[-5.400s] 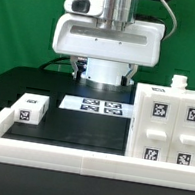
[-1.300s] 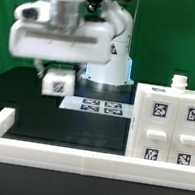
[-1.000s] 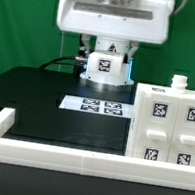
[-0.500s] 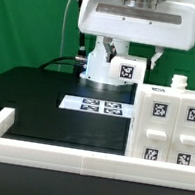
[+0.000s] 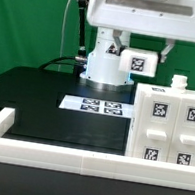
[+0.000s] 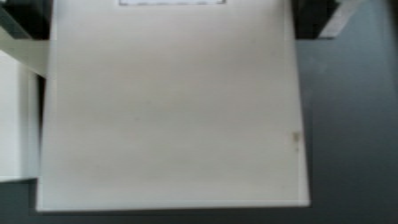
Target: Assemble cabinet
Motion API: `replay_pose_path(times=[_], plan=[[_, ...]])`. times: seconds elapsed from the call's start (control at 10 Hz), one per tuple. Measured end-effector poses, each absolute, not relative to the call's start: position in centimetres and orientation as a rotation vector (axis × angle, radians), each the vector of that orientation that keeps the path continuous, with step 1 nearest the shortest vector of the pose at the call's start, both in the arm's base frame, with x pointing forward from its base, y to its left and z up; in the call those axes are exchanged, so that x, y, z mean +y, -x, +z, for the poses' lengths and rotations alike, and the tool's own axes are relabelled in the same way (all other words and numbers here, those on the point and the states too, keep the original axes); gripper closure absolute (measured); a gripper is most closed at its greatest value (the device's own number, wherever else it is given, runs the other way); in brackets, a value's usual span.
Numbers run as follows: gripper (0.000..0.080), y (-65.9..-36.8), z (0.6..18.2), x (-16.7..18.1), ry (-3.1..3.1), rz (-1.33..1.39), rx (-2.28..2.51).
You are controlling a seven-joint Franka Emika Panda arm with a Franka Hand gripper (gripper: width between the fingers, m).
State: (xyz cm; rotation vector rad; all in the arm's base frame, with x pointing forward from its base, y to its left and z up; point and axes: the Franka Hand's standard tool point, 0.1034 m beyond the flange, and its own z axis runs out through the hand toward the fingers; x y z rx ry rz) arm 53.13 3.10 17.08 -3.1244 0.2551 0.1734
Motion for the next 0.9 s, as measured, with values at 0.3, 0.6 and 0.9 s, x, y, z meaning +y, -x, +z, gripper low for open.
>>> replay_pose_path(times=[0.3,0.6,0.9], plan=[[0.0236,-57.1,19.1,6.3,3.123,0.133,0.266],[0.0236,-59.3,19.0,7.0,3.123,0.107,0.257],[0.0236,-59.2,18.8,7.0,3.124,0.110,0.252]])
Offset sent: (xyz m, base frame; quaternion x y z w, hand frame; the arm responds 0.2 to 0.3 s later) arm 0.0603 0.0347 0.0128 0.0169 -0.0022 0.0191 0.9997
